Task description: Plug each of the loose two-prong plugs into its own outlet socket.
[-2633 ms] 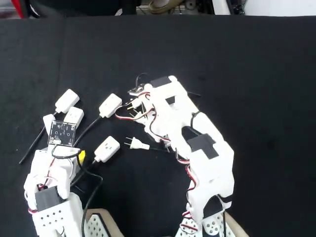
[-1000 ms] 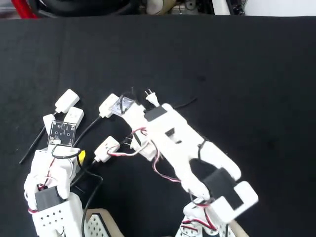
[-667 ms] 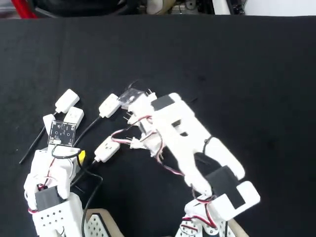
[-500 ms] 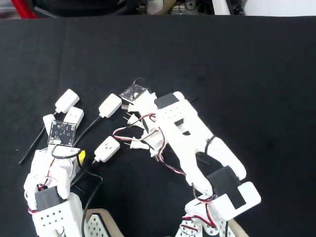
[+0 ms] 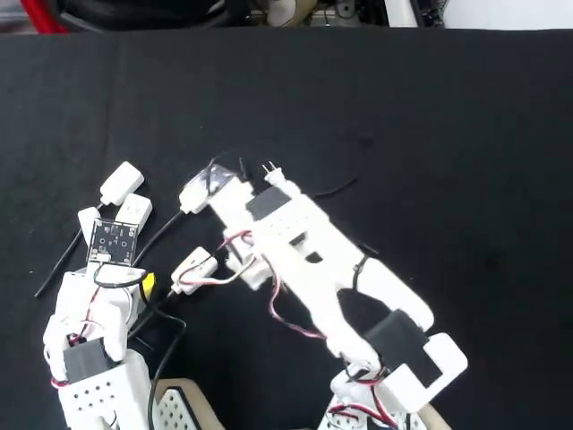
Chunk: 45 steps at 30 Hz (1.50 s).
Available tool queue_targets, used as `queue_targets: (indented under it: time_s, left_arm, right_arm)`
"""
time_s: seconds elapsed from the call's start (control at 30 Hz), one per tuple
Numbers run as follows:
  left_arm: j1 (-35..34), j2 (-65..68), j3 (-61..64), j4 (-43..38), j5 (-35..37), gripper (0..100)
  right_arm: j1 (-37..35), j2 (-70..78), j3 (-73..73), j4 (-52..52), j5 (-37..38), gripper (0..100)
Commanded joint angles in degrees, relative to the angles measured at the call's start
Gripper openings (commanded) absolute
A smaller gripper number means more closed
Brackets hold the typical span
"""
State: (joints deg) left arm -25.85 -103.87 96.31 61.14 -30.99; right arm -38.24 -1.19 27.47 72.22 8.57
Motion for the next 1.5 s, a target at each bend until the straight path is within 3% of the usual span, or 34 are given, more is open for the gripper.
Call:
queue_targets:
  time_s: [0.0, 0.57, 0.8, 1.07, 1.47]
  left_arm:
    - [-0.04, -0.35, 1.1, -0.35, -0.44, 32]
    - [-0.04, -0.35, 1.1, -0.44, -0.44, 32]
    - [-0.04, -0.35, 1.1, -0.44, -0.44, 32]
    - [-0.04, -0.35, 1.1, -0.44, -0.44, 32]
    - [-0.04, -0.35, 1.1, -0.44, -0.44, 32]
  right_arm:
    - [-1.14, -0.13, -0.57, -0.53, -1.41, 9.6]
    - [1.23, 5.05, -2.68, -2.64, -1.85, 10.0]
    - [1.58, -2.59, -1.1, 0.44, -0.18, 10.0]
    - [6.42, -0.4, 1.36, -2.64, 2.55, 19.8]
    - [2.37, 8.04, -1.98, -3.43, -0.53, 19.8]
